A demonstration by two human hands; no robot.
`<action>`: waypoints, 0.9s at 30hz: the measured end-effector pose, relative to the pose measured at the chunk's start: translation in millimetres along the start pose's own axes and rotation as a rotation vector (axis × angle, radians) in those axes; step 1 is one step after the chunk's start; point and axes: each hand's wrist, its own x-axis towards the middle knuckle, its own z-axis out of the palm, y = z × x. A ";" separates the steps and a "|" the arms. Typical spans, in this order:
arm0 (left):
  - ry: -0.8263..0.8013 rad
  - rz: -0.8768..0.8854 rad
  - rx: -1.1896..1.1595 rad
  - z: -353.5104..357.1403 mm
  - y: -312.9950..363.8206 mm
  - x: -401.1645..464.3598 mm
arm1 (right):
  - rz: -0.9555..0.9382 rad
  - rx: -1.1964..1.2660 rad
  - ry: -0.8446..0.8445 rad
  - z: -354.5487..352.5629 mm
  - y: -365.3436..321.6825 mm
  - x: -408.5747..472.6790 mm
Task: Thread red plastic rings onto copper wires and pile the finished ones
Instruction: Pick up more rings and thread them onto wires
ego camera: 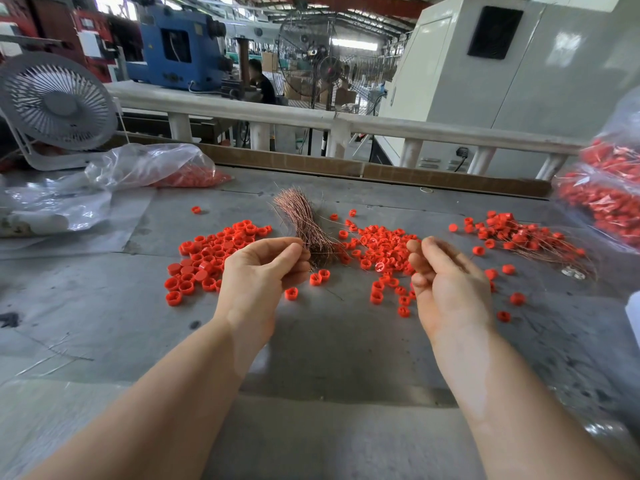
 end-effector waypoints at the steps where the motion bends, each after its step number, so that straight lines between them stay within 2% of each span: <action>1: 0.002 0.000 -0.001 -0.1 -0.1 0.1 | 0.007 0.004 -0.001 -0.5 -0.4 0.3; 12: 0.006 0.013 -0.041 0.3 0.4 0.3 | -0.052 -0.176 0.040 -4.8 -0.6 1.1; 22: 0.106 0.076 0.108 -5.1 -2.5 3.9 | -0.332 -0.496 0.114 -4.9 6.8 5.8; 27: 0.101 0.051 0.115 -6.4 -2.2 4.5 | -0.381 -0.690 0.146 -7.3 9.1 9.1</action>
